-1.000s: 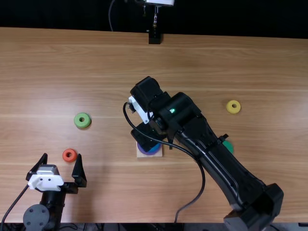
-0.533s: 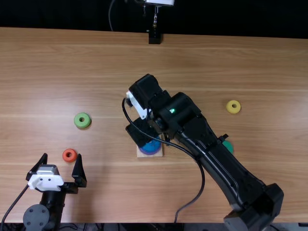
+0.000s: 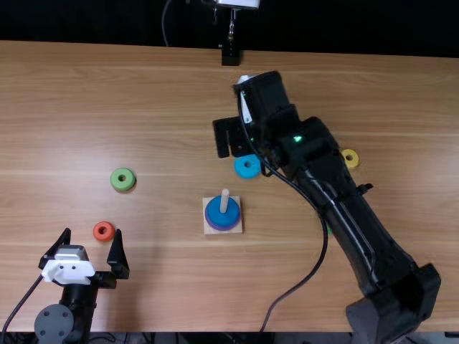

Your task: Build the Hanoi tower: stack the rings onto the peg from bottom to top in this color order: purple, dark blue, light blue, dark green, light green, yellow, orange.

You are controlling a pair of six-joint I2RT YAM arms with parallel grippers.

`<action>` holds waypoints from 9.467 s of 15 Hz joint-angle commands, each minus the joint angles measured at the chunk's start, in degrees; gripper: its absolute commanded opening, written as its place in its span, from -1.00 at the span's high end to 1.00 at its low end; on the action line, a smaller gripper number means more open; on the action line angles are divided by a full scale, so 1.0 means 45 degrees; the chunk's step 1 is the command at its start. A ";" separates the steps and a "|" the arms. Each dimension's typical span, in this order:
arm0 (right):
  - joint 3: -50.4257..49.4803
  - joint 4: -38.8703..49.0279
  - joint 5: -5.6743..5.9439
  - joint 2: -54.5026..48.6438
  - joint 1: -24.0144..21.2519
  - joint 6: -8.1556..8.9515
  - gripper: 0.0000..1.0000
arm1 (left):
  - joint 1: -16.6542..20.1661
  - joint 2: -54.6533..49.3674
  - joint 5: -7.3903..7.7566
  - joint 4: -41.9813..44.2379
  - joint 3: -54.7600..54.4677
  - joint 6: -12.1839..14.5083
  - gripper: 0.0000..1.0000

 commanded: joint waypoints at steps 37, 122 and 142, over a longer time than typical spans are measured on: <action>-0.2431 0.2557 0.0132 0.3882 -0.0776 -0.1253 -1.00 | 0.0082 -0.0148 0.0199 -0.0021 -0.0410 0.0105 -1.00; -0.0322 -0.4357 -0.0243 -0.2036 0.2153 -0.2964 1.00 | 0.0082 -0.0148 0.0199 -0.0021 -0.0410 0.0105 -1.00; -0.0497 -0.4310 -0.0313 -0.1958 0.2446 -0.2941 1.00 | 0.0082 -0.0148 0.0199 -0.0021 -0.0410 0.0105 -1.00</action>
